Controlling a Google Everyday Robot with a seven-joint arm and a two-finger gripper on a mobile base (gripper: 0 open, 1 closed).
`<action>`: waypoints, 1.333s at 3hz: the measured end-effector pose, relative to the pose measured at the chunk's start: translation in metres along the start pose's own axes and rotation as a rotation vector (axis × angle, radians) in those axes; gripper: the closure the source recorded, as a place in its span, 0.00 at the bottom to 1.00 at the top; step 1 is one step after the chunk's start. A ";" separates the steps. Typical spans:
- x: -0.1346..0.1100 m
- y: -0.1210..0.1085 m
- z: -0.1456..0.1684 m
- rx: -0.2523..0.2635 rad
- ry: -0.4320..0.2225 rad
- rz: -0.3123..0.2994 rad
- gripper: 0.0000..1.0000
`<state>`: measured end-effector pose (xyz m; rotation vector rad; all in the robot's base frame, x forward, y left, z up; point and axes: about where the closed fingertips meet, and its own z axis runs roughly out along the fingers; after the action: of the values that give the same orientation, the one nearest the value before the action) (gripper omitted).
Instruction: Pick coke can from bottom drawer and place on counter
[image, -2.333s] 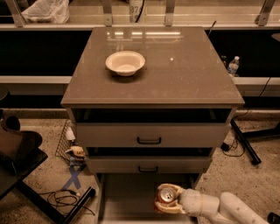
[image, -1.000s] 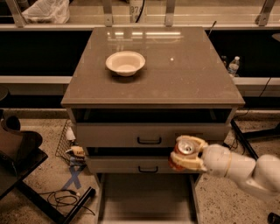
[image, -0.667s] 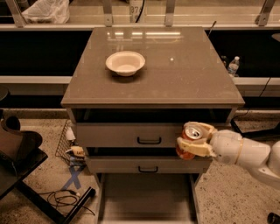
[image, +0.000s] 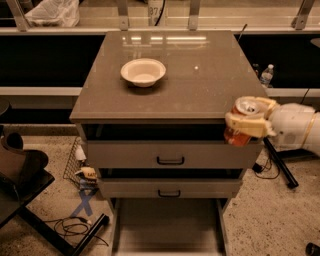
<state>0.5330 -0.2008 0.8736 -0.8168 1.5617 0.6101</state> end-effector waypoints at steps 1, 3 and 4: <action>-0.051 -0.032 -0.002 0.042 -0.012 -0.044 1.00; -0.100 -0.085 0.048 0.019 -0.013 -0.127 1.00; -0.085 -0.102 0.080 -0.008 -0.006 -0.111 1.00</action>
Offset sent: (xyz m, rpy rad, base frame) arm 0.0959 -0.0116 0.1359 -0.0950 -0.1520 -0.0210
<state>0.6658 -0.1879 0.9522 -0.9004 1.4982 0.5384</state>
